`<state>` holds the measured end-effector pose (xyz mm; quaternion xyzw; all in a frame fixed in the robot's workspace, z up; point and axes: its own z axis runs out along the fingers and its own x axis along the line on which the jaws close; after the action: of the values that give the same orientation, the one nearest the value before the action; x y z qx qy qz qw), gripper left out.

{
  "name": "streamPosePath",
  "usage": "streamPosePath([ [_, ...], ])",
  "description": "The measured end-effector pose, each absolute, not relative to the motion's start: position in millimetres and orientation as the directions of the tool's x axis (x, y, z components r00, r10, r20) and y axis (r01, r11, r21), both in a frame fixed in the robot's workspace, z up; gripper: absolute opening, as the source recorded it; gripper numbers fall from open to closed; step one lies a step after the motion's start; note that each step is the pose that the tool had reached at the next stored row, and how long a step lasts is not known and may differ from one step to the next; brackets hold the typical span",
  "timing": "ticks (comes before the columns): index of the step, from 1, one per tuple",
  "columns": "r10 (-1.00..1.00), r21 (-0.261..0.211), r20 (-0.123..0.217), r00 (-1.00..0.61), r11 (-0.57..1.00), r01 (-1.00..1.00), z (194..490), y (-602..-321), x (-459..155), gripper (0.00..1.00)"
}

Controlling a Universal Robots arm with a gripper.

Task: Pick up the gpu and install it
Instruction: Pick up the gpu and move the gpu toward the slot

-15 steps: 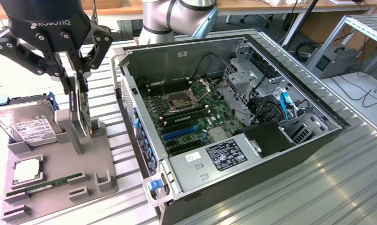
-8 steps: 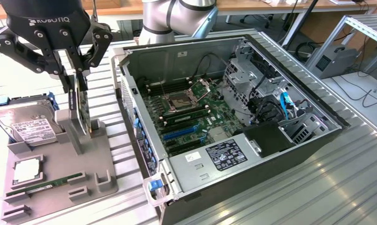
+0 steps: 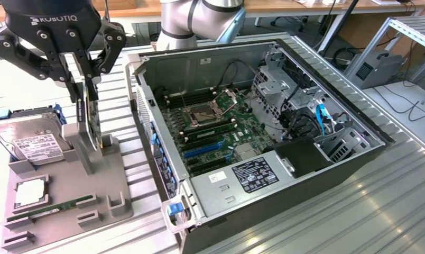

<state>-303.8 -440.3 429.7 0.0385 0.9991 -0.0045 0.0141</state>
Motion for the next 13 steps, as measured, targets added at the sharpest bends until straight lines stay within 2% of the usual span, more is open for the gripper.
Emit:
streamPosePath([
  [13,0.077,-0.008,-0.029,-0.997,0.997,0.077,438.0,-440.3,-303.8,0.27],
])
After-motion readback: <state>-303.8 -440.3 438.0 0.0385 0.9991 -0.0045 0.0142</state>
